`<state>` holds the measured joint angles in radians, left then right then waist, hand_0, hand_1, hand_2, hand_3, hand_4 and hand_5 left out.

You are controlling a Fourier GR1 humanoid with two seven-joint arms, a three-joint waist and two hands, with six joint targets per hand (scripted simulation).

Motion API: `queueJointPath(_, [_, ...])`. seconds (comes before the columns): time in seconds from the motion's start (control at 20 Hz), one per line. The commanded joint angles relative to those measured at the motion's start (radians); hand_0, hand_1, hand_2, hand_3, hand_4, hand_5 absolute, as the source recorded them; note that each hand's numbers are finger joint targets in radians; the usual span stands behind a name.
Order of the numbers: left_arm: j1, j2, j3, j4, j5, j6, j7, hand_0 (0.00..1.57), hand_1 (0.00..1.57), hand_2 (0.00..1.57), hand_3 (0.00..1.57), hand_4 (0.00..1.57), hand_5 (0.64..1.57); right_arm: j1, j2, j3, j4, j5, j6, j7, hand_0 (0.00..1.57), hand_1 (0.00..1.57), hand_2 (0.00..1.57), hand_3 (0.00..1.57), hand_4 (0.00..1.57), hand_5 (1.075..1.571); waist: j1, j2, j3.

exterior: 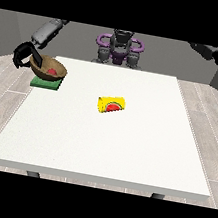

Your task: Pick the cup and pour the ball into the bowl, then pick the bowl and place it on the pad

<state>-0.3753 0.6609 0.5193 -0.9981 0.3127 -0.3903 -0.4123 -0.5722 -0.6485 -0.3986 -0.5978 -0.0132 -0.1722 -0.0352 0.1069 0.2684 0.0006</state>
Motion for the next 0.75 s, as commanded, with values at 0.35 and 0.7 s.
queueJointPath(0.35, [-0.021,-0.059,-0.088,-0.082,-0.02,0.042,0.101,0.0,0.0,0.0,0.0,1.08,1.567,-0.068,-0.007,0.034,0.071,0.013,0.061,0.068,0.0,0.0,0.0,0.12,0.0,1.369,-0.004,-0.085,0.0004])
queueJointPath(0.7, [0.057,-0.199,-0.207,-0.11,-0.096,0.137,0.219,0.0,0.0,0.0,0.0,0.9,1.559,-0.112,0.059,0.088,-0.007,-0.001,0.166,0.15,0.0,0.0,0.0,0.0,0.48,1.434,-0.063,-0.379,-0.0021])
